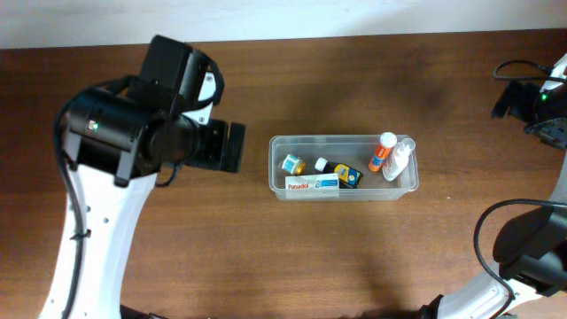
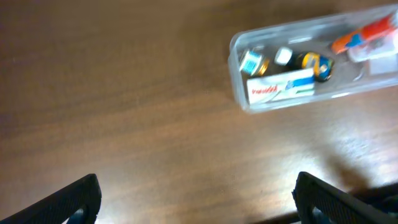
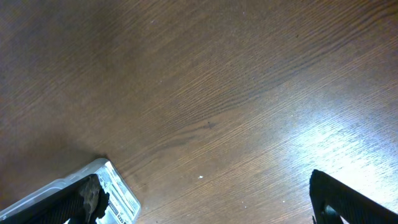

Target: Pack container

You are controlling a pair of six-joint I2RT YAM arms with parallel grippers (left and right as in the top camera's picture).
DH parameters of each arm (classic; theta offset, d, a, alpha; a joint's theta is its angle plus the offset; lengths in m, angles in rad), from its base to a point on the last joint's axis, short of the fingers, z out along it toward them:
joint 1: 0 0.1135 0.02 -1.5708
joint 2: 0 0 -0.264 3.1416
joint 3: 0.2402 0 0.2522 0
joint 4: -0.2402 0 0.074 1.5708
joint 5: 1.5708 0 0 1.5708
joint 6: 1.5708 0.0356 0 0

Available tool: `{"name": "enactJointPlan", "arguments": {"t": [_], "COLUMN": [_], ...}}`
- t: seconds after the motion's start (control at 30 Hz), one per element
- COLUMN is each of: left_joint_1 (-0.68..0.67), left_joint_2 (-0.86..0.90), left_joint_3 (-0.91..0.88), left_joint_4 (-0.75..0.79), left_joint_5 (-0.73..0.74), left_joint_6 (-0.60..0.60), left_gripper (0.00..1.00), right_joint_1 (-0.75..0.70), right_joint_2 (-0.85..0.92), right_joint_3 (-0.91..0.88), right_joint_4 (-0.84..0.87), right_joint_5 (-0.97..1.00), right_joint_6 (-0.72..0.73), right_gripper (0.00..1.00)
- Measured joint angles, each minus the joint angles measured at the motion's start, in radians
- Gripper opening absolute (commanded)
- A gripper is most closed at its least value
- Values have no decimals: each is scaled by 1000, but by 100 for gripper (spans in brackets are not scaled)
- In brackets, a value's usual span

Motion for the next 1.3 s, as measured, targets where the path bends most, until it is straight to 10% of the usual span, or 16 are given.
{"name": "enactJointPlan", "arguments": {"t": [0.5, 0.77, 1.3], "left_joint_1": [0, 12, 347], "left_joint_2": [-3, -173, -966], "left_joint_3": [-163, -711, -1842], "left_joint_4": [219, 718, 1701], "left_joint_5": [-52, -11, 158], "left_joint_6": [112, 338, 393], "left_gripper": [99, 99, 99], "right_joint_1": [0, 0, 0], "right_joint_2": [0, 0, 0], "right_joint_3": [0, 0, -1], "right_joint_4": [0, 0, 0], "right_joint_5": [0, 1, 1], "right_joint_6": [0, 0, 0], "right_gripper": [98, 98, 98]}}
